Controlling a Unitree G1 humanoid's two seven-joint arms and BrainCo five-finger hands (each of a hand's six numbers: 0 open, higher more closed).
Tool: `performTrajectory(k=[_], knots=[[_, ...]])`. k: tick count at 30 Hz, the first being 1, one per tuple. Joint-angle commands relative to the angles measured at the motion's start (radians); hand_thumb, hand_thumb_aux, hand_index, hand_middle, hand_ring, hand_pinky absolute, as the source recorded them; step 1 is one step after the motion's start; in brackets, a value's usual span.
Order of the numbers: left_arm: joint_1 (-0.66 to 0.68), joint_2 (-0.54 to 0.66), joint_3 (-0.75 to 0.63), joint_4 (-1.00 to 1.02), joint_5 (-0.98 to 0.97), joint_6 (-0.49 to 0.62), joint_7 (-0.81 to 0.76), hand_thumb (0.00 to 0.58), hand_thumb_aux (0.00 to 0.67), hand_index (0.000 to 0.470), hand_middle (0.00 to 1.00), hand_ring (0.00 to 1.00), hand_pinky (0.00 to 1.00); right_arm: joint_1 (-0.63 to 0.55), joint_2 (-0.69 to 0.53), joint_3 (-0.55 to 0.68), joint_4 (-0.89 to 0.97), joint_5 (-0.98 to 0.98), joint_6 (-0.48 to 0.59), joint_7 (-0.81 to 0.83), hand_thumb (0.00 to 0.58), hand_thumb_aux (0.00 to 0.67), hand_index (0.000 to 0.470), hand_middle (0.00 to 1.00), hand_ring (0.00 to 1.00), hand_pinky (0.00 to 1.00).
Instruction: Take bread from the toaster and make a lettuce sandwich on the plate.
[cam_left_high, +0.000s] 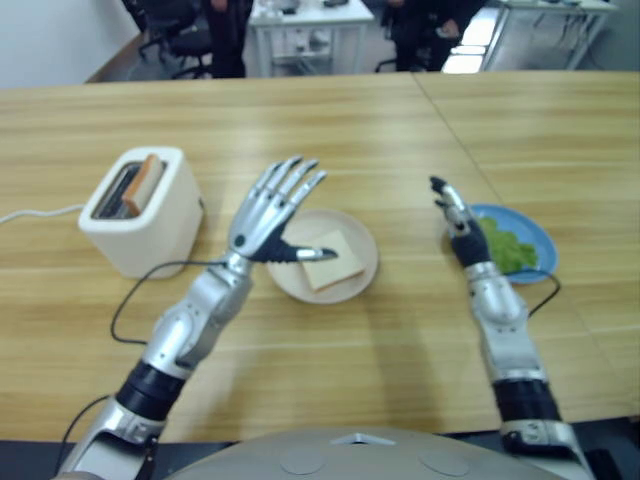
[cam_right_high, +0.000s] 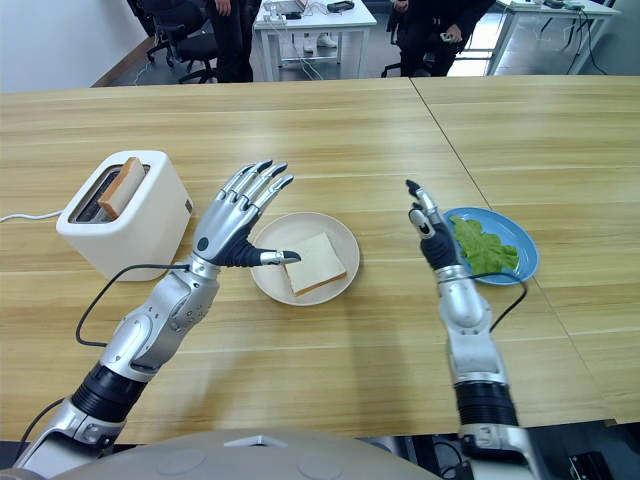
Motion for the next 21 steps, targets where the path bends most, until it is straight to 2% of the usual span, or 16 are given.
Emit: performTrajectory(k=[1, 3, 5, 9, 12, 16, 21], knots=[[0.013, -0.001, 0.002, 0.070, 0.009, 0.017, 0.003, 0.000, 0.000, 0.000, 0.00, 0.00, 0.00, -0.018, -0.102, -0.049, 0.069, -0.085, -0.026, -0.050, 0.000, 0.000, 0.000, 0.00, 0.00, 0.00], [0.020, -0.008, 0.006, 0.092, -0.012, 0.014, 0.008, 0.000, 0.000, 0.000, 0.00, 0.00, 0.00, -0.037, -0.210, -0.031, 0.152, -0.237, -0.028, -0.142, 0.000, 0.000, 0.000, 0.00, 0.00, 0.00], [0.025, -0.014, 0.001, 0.120, -0.021, 0.015, 0.012, 0.000, 0.000, 0.000, 0.00, 0.00, 0.00, -0.069, -0.333, 0.038, 0.284, -0.432, -0.006, -0.271, 0.000, 0.000, 0.000, 0.00, 0.00, 0.00], [0.035, -0.032, 0.003, 0.159, -0.063, 0.005, 0.009, 0.000, 0.000, 0.000, 0.00, 0.00, 0.00, -0.188, -0.498, 0.260, 0.587, -0.740, 0.107, -0.451, 0.000, 0.000, 0.000, 0.00, 0.00, 0.00], [0.038, -0.035, 0.003, 0.169, -0.071, 0.007, 0.006, 0.000, 0.000, 0.000, 0.00, 0.00, 0.00, -0.285, -0.521, 0.398, 0.780, -0.842, 0.143, -0.508, 0.000, 0.000, 0.000, 0.00, 0.00, 0.00], [0.045, -0.041, 0.004, 0.177, -0.081, 0.008, 0.004, 0.000, 0.000, 0.000, 0.00, 0.00, 0.00, -0.385, -0.480, 0.563, 0.984, -0.933, 0.182, -0.541, 0.000, 0.000, 0.000, 0.00, 0.00, 0.00], [0.050, -0.044, -0.003, 0.173, -0.082, 0.007, -0.001, 0.000, 0.000, 0.000, 0.00, 0.00, 0.00, -0.439, -0.449, 0.645, 1.093, -0.923, 0.193, -0.555, 0.000, 0.000, 0.000, 0.00, 0.00, 0.00]])
